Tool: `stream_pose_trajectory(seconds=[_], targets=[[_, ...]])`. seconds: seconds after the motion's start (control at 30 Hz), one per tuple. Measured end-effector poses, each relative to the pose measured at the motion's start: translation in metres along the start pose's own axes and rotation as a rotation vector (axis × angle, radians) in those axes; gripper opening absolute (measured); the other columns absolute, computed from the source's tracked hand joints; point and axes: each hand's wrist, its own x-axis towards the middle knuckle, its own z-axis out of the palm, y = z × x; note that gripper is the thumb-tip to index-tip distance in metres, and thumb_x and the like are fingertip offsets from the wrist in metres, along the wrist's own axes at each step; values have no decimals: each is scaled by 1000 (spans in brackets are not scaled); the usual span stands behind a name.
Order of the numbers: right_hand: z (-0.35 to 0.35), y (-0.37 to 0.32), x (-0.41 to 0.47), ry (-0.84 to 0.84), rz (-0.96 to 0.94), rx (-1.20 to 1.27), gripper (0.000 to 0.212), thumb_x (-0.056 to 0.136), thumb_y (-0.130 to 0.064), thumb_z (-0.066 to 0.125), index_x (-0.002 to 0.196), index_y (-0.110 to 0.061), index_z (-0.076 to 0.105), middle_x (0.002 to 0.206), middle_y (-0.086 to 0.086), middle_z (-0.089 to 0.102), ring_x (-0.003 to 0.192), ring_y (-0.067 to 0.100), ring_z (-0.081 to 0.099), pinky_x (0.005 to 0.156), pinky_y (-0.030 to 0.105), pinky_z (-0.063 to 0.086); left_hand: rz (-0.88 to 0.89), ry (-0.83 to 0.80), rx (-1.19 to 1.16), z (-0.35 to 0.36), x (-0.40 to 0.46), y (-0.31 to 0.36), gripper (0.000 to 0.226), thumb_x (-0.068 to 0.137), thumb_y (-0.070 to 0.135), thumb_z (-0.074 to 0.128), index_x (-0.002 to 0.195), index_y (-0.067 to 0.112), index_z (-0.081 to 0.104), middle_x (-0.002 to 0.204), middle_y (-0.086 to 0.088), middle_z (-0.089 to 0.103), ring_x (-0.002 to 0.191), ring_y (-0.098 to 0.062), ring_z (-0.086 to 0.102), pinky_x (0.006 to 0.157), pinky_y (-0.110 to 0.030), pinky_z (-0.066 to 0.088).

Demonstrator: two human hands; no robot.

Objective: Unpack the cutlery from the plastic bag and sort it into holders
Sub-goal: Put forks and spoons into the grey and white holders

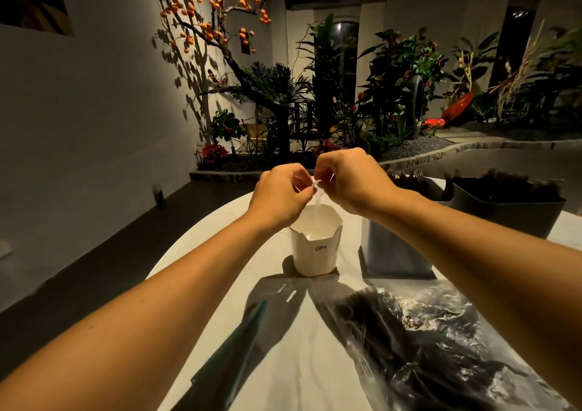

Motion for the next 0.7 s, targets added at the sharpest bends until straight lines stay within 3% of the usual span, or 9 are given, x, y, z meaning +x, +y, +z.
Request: stream_pose_trajectory(seconds=[0.27, 0.37, 0.53, 0.7], targets=[[37, 11, 12, -225, 46, -50, 8, 85, -28, 76, 87, -28, 68, 92, -6, 70, 86, 16, 65, 72, 36, 58, -81, -184, 142, 12, 8, -36, 18, 93, 33, 70, 107, 21, 72, 105, 6, 65, 99, -13, 59, 82, -31, 48], [45, 14, 12, -314, 44, -34, 10, 85, -24, 76, 94, -25, 74, 95, -4, 72, 89, 16, 65, 80, 36, 58, -91, -148, 134, 12, 8, -45, 19, 97, 26, 64, 115, 23, 69, 113, 4, 65, 103, -15, 59, 86, -32, 49], [34, 16, 8, -262, 80, 57, 18, 90, -5, 67, 98, -19, 75, 94, -2, 72, 87, 13, 66, 80, 30, 57, -97, -81, 75, 8, 5, -38, 25, 102, 12, 51, 109, 23, 72, 117, 0, 68, 102, -15, 59, 84, -30, 49], [6, 8, -14, -306, 79, 125, 12, 93, -16, 65, 99, -20, 75, 94, -2, 71, 87, 12, 64, 78, 29, 56, -24, -110, 25, 6, -10, -5, 22, 103, 14, 51, 115, 19, 70, 118, -1, 66, 102, -13, 57, 84, -28, 45]])
